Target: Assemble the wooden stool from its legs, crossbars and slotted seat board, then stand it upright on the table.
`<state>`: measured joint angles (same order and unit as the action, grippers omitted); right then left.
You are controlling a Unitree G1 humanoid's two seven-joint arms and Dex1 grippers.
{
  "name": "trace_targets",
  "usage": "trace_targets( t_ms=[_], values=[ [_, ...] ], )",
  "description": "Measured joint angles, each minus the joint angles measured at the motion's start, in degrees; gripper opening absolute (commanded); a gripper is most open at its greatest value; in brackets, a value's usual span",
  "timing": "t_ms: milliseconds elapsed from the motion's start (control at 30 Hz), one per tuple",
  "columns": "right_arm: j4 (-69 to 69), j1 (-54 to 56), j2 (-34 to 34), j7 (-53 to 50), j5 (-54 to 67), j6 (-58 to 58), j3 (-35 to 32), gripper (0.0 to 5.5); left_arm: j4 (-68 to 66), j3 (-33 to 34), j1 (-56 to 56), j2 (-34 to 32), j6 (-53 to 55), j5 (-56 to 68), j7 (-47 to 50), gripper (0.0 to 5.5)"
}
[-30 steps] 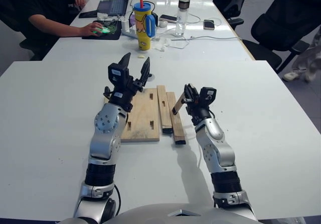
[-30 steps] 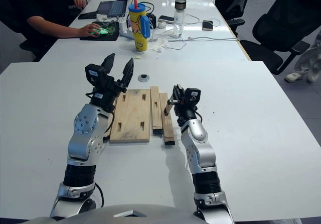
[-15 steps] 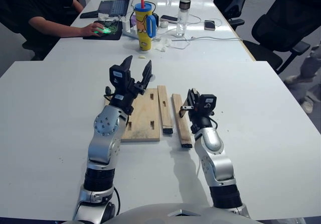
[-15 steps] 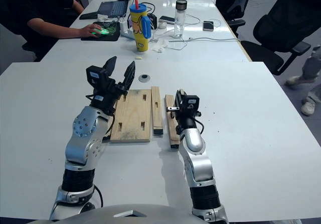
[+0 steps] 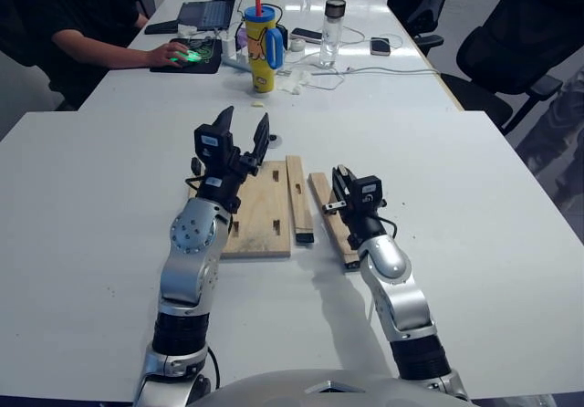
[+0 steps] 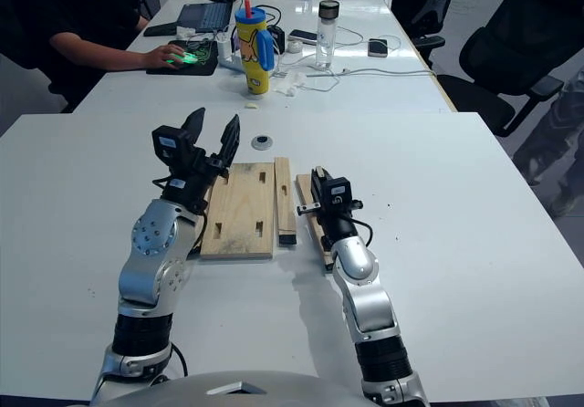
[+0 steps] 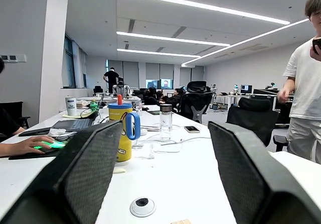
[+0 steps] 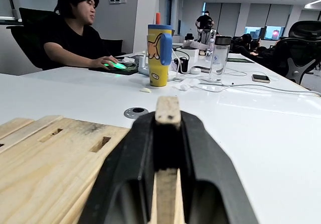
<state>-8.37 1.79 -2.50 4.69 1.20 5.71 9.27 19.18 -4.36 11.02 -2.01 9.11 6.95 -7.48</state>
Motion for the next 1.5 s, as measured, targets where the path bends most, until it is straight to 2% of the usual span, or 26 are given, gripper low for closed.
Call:
trace_targets(
  t_ms=[700, 733, 800, 1067, 1200, 1267, 1367, 1500],
  values=[
    [-0.2, 1.6, -0.5, 2.3, 1.5, 0.6, -2.1, 0.44, -2.5, 0.9, 1.7, 0.0, -2.0, -0.3, 0.5, 3.15],
    [-0.3, 1.6, -0.5, 2.3, 1.5, 0.8, -2.1, 0.80, -2.5, 0.9, 1.7, 0.0, -2.1, -0.3, 0.5, 3.15],
    [-0.9, 1.6, -0.6, 2.3, 1.5, 1.4, -2.3, 0.97, -2.5, 0.9, 1.7, 0.0, -2.1, -0.3, 0.5, 3.15],
    [-7.8, 4.3, -0.4, 2.8, 4.3, 4.9, -3.8, 2.27, -3.1, 0.9, 1.7, 0.0, -3.3, -0.3, 0.6, 3.15],
    [-10.0, 9.7, -0.4, 2.7, 6.3, 9.6, -4.8, 2.30, -4.2, 0.9, 1.7, 0.7, -4.6, -0.4, 0.9, 3.15],
    [-9.0, 15.8, -0.5, 2.6, 6.7, 12.2, -6.2, 2.30, -5.0, 0.8, 1.7, 1.2, -5.2, -0.8, 1.3, 3.15],
    [-7.0, 24.6, -0.9, 2.7, 7.1, 13.3, -7.3, 2.30, -5.5, 0.6, 1.9, 1.8, -6.1, -1.0, 1.6, 3.15],
    [-4.5, 29.4, -1.0, 2.7, 7.1, 13.1, -8.7, 2.30, -6.4, 0.6, 2.3, 2.0, -6.9, -1.4, 2.0, 3.15]
  ],
)
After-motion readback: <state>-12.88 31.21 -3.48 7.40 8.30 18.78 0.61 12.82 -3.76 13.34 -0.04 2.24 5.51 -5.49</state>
